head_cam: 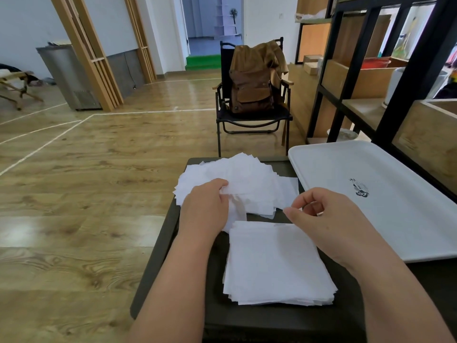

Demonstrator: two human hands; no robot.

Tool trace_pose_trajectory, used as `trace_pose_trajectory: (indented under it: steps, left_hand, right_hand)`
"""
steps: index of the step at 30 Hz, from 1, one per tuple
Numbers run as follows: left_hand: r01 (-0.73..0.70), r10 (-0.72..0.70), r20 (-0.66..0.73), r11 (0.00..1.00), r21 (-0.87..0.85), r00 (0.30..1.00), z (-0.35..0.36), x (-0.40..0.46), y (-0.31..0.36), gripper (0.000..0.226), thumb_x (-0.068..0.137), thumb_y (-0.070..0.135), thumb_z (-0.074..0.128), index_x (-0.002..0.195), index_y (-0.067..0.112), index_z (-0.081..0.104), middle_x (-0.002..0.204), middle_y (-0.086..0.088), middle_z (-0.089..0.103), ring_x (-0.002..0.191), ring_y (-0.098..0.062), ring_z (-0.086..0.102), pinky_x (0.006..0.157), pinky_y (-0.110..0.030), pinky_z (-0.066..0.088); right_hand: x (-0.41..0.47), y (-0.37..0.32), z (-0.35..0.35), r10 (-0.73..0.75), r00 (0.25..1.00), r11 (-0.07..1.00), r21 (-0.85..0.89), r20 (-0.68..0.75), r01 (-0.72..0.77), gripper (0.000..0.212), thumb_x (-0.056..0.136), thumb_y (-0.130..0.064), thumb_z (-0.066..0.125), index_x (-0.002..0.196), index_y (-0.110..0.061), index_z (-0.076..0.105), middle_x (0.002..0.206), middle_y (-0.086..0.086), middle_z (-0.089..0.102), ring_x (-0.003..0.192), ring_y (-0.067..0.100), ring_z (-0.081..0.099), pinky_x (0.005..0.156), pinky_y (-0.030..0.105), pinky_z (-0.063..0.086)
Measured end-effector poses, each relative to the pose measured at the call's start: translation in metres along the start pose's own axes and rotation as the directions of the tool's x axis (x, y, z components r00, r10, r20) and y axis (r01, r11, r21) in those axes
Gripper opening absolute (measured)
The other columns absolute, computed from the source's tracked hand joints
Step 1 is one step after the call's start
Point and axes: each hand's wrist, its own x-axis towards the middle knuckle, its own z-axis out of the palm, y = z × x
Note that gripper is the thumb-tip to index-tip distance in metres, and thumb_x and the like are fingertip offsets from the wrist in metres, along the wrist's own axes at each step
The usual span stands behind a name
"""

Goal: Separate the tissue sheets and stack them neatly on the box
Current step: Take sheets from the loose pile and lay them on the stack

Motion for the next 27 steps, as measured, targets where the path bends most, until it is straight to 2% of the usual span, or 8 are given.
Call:
trace_pose_trajectory:
  steps: [4,8,12,14,16,19,22,27]
  left_hand:
    - [-0.011,0.007,-0.126,1.0,-0.028,0.992,-0.007,-0.002,-0.001,0.028,0.097,0.014,0.05,0.113,0.023,0.071,0.104,0.006,0.072,0.095,-0.014,0.062,0.074,-0.023,0.043]
    - [0.007,-0.041,-0.245,0.99,-0.139,0.969,-0.017,-0.006,0.003,0.011,0.093,0.02,0.057,0.091,0.024,0.066,0.089,0.012,0.068,0.083,-0.009,0.06,0.06,-0.015,0.038]
    - [0.105,-0.183,-0.335,0.966,-0.238,0.924,-0.03,-0.012,0.007,0.01,0.085,0.022,0.053,0.075,0.022,0.055,0.069,0.007,0.059,0.065,-0.015,0.054,0.052,-0.029,0.039]
    - [0.246,-0.26,-0.32,0.966,-0.084,0.911,-0.036,-0.014,-0.001,0.002,0.082,0.021,0.053,0.084,0.02,0.054,0.074,0.001,0.061,0.066,-0.021,0.054,0.052,-0.031,0.035]
    - [0.316,-0.286,-0.247,0.944,0.091,0.926,-0.038,-0.016,-0.013,0.026,0.083,0.018,0.057,0.108,0.015,0.052,0.101,-0.008,0.062,0.086,-0.031,0.056,0.064,-0.036,0.039]
    - [0.082,-0.079,-0.041,0.993,0.085,0.996,-0.04,-0.014,-0.021,0.057,0.079,0.009,0.062,0.132,0.024,0.049,0.132,-0.005,0.051,0.111,-0.031,0.051,0.084,-0.04,0.044]
    - [-0.163,0.159,0.158,0.986,0.016,0.975,-0.04,-0.018,-0.02,0.07,0.08,0.0,0.061,0.136,0.042,0.051,0.144,0.013,0.041,0.133,-0.014,0.036,0.101,-0.026,0.036]
    - [-0.189,0.196,0.164,0.98,-0.057,0.967,-0.045,-0.02,-0.024,0.041,0.086,0.017,0.061,0.114,0.048,0.064,0.113,0.04,0.054,0.109,0.017,0.044,0.084,0.005,0.028]
  right_hand:
    - [0.0,0.0,0.0,-0.001,1.0,1.0,0.0,-0.003,0.001,0.013,0.081,-0.042,0.069,0.078,-0.032,0.063,0.071,-0.01,0.061,0.065,0.002,0.055,0.054,0.019,0.035]
    - [0.001,0.0,-0.001,0.0,1.0,1.0,0.028,-0.013,0.001,0.013,0.082,-0.04,0.07,0.077,-0.03,0.063,0.07,-0.01,0.062,0.064,0.004,0.055,0.055,0.02,0.036]
    - [0.001,0.001,-0.002,0.0,1.0,0.999,0.033,-0.022,0.001,0.012,0.082,-0.04,0.069,0.077,-0.03,0.064,0.074,-0.009,0.063,0.066,0.003,0.056,0.055,0.02,0.036]
    - [0.001,0.001,-0.003,0.002,1.0,1.0,0.027,-0.024,-0.002,0.013,0.082,-0.041,0.069,0.077,-0.03,0.064,0.075,-0.01,0.063,0.067,0.003,0.057,0.054,0.019,0.036]
    - [0.001,0.002,-0.004,0.006,1.0,0.999,0.034,-0.023,-0.006,0.012,0.082,-0.04,0.069,0.077,-0.031,0.064,0.076,-0.01,0.064,0.067,0.003,0.057,0.053,0.019,0.036]
    - [0.001,0.003,-0.004,0.01,1.0,0.999,0.042,-0.016,-0.01,0.012,0.082,-0.04,0.069,0.078,-0.03,0.064,0.076,-0.01,0.064,0.067,0.003,0.057,0.054,0.02,0.036]
    - [0.001,0.002,-0.004,0.008,1.0,0.999,0.044,-0.017,-0.007,0.012,0.082,-0.04,0.069,0.077,-0.031,0.064,0.077,-0.01,0.064,0.068,0.002,0.056,0.055,0.02,0.035]
    - [0.002,0.003,-0.005,0.008,1.0,0.999,0.038,-0.018,-0.007,0.012,0.082,-0.041,0.069,0.078,-0.031,0.064,0.078,-0.011,0.064,0.071,0.002,0.057,0.055,0.02,0.035]
